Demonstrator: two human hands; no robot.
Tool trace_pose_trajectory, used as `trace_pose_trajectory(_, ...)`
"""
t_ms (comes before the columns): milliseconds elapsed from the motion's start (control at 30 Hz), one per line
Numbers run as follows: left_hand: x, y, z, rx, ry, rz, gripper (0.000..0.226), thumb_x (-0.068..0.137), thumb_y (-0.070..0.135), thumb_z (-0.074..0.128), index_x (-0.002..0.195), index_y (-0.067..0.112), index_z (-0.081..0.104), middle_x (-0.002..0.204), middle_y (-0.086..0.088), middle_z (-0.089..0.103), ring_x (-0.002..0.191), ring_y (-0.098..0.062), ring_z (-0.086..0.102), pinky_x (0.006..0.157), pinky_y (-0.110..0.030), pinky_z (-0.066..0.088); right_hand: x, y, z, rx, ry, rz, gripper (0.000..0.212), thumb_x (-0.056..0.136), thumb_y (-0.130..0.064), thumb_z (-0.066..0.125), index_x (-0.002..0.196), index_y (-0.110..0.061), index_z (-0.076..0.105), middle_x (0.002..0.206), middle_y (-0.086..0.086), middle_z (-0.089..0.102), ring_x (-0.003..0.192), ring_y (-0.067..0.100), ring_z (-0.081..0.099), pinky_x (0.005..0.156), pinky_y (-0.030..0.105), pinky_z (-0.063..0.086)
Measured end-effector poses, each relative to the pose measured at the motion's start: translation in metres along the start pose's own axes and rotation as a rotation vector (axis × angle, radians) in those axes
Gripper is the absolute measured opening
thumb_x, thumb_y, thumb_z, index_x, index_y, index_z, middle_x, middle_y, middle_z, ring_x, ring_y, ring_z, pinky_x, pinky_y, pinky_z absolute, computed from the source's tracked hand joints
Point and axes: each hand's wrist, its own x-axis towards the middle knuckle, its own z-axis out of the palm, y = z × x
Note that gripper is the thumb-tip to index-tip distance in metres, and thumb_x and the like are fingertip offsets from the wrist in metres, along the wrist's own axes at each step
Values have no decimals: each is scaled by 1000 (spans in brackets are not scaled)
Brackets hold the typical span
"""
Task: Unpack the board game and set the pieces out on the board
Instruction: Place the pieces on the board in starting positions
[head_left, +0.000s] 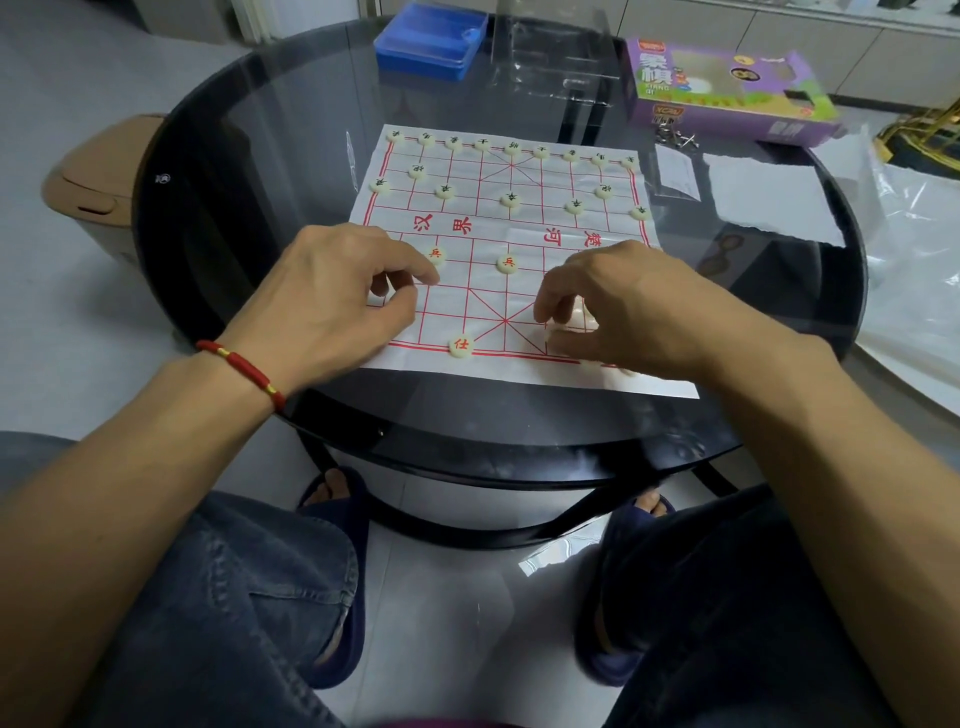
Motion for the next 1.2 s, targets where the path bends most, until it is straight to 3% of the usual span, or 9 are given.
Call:
trace_pose_trajectory(200,1,0,-1,-2,6,-6,23,93,18,64,114,18,75,107,-4,72,87,-14,62,79,-22,44,-1,6,0,38,-23,-33,33,92,-33,72,124,-29,66,112,-11,65,77,-2,51,70,17,46)
trace_pose_trajectory(300,0,1,-2,-5,15,-1,23,93,17,64,113,19,75,106,-2,73,86,-14,62,78,-22,45,-1,8,0,59,-21,-27,27,92,-35,72,119,-31,69,108,-12,68,78,-4,53,71,23,51)
trace_pose_trajectory(500,0,2,-3,2,12,-4,23,93,18,64,113,18,75,106,-3,73,86,-15,62,79,-23,46,-3,9,-5,78,46,-40,25,93,-26,71,118,-26,72,108,-11,69,72,-9,51,62,8,34)
trace_pose_trajectory(733,4,-12,-6,27,82,-63,22,94,22,65,114,20,75,107,-1,72,81,-10,60,70,-17,43,0,-9,-1,132,194,-81,23,94,-29,69,116,-24,71,108,-10,69,64,-14,48,58,6,34)
trace_pose_trajectory(800,2,-15,-7,28,108,-92,22,94,22,64,113,20,75,107,-2,72,81,-11,60,66,-16,42,11,-28,5,143,230,-145,20,94,-29,68,113,-25,73,106,-10,70,64,-14,44,63,9,35)
trace_pose_trajectory(867,1,-18,-10,40,132,-110,20,94,21,64,110,19,76,106,-2,73,81,-14,61,65,-17,42,24,-47,11,150,269,-185,19,93,-28,68,111,-26,74,104,-10,71,65,-10,42,65,22,44)
trace_pose_trajectory(967,-1,-22,-17,31,192,-156,19,93,19,63,106,19,78,104,-2,75,83,-15,64,72,-21,46,44,-74,19,144,288,-213,21,94,-30,67,114,-28,73,108,-10,72,78,0,47,70,33,52)
trace_pose_trajectory(1100,-4,-26,-24,-1,257,-206,20,92,18,61,101,22,78,100,2,76,82,-10,63,77,-17,45,61,-96,30,110,255,-212,24,94,-29,66,118,-27,67,115,-8,70,104,16,60,76,40,55)
trace_pose_trajectory(1200,-5,-28,-27,-11,267,-220,20,94,18,60,104,21,77,100,2,75,83,-7,60,78,-15,43,65,-99,34,86,224,-207,25,94,-29,66,118,-27,65,114,-6,70,105,19,60,77,41,55)
